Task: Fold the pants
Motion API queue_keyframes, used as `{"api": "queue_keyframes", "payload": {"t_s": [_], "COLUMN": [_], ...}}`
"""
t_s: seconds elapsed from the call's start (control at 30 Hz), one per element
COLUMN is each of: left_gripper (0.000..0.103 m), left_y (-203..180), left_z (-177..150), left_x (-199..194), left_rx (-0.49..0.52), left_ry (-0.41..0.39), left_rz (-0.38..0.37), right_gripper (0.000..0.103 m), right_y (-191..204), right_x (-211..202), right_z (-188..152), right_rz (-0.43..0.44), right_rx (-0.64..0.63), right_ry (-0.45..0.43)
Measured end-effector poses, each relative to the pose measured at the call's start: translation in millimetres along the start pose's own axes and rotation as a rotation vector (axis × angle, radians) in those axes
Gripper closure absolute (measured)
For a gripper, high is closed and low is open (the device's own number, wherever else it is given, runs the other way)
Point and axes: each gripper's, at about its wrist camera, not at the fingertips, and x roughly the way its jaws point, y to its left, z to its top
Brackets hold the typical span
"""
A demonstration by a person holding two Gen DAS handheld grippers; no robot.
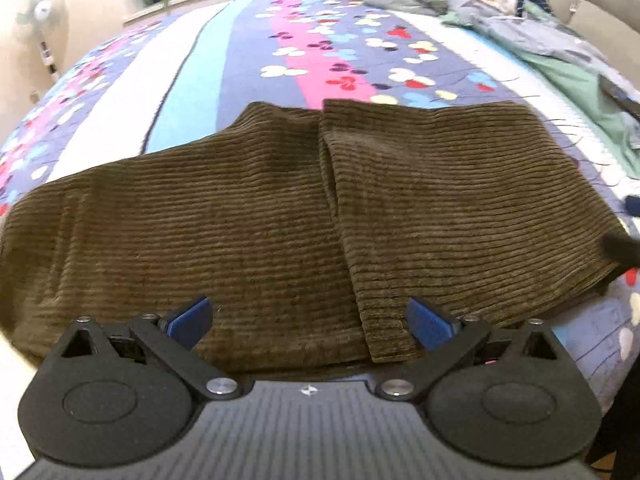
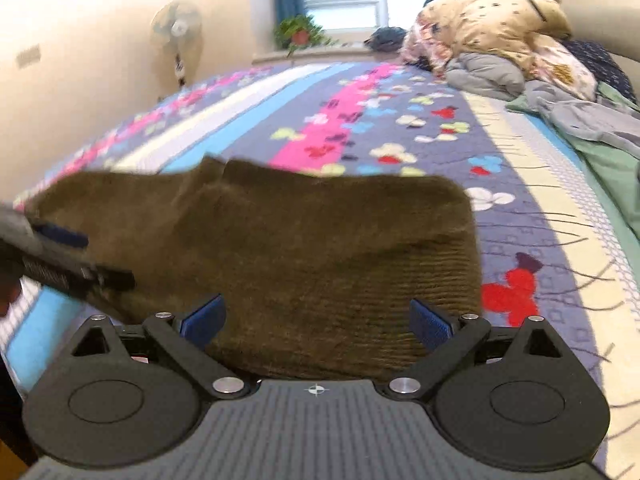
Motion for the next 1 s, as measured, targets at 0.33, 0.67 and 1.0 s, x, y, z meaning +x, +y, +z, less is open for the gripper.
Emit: {"api": "queue_keyframes", "payload": {"t_s": [0.33, 0.67, 1.0], "left_gripper": [0.000, 0.000, 0.000], "left_y": [24, -60, -119], "left_z": [-3, 16, 15], "left_x": [-36, -85, -28], "left_rx": [-0.304, -0.541, -0.600], "left_ry": [0.054, 0.003, 0.161], "left_rz": [0.125, -0.259, -0.302], "right_gripper": [0.005, 0.005, 0.004], "right_y": [-57, -108, -146], "right_x": [-83, -122, -106], "right_z": [-10, -30, -44], "right_rz": [-0.097, -0.126, 0.036], "right_rx": [0.164, 0.411, 0.584], "right_ry": [-0.130, -0.171, -0.066]}}
